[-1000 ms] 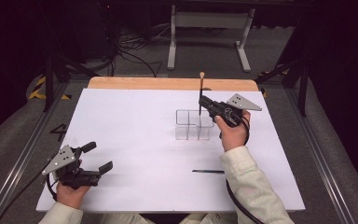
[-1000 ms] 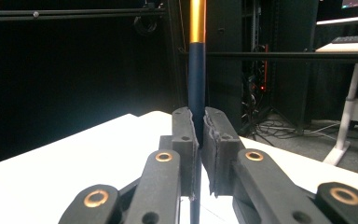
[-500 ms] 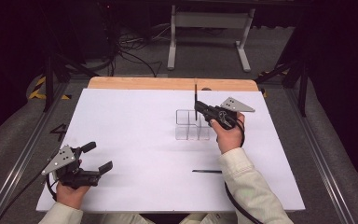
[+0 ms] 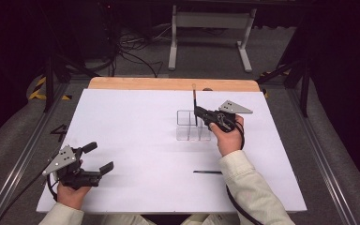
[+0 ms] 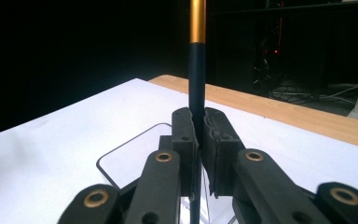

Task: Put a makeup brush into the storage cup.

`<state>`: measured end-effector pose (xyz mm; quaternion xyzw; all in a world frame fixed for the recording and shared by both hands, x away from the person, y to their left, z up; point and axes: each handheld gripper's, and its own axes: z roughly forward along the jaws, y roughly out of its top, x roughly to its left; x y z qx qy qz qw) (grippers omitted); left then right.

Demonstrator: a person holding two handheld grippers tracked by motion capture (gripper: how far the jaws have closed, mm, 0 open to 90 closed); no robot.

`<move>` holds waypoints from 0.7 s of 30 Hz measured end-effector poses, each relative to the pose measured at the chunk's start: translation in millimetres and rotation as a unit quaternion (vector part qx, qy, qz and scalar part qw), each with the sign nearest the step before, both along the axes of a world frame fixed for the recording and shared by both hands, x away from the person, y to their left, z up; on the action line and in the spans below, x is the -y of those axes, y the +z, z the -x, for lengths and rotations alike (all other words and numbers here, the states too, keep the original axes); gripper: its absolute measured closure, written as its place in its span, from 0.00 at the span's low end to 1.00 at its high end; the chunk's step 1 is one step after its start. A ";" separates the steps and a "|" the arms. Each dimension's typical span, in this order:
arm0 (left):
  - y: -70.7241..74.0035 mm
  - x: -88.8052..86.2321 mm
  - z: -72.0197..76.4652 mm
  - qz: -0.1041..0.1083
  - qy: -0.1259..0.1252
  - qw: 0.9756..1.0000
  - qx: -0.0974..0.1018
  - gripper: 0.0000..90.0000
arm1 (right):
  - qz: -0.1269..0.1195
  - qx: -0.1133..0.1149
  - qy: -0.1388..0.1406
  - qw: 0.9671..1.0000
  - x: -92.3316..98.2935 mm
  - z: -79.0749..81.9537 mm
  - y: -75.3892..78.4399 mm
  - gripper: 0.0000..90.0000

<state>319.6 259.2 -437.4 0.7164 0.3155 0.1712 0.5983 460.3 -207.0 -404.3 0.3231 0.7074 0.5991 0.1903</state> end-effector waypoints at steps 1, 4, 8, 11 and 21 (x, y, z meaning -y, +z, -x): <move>0.0 0.4 -0.4 0.000 -0.002 1.000 0.000 0.01 | 0.000 -0.001 -0.001 1.000 0.1 -0.1 -0.8 0.93; 0.0 1.5 -1.4 0.001 -0.003 1.000 0.001 0.01 | 0.003 -0.004 -0.002 1.000 0.6 0.5 -2.4 0.93; 0.1 3.0 -3.1 0.001 -0.006 1.000 0.000 0.01 | 0.005 -0.011 -0.004 1.000 1.1 1.7 -4.1 0.93; 0.3 4.3 -4.3 0.000 -0.009 1.000 0.001 0.01 | 0.007 -0.015 -0.005 1.000 1.4 2.8 -5.7 0.93; 0.7 4.7 -5.2 -0.002 -0.011 1.000 0.001 0.01 | 0.013 -0.021 -0.004 1.000 2.8 4.3 -7.3 0.93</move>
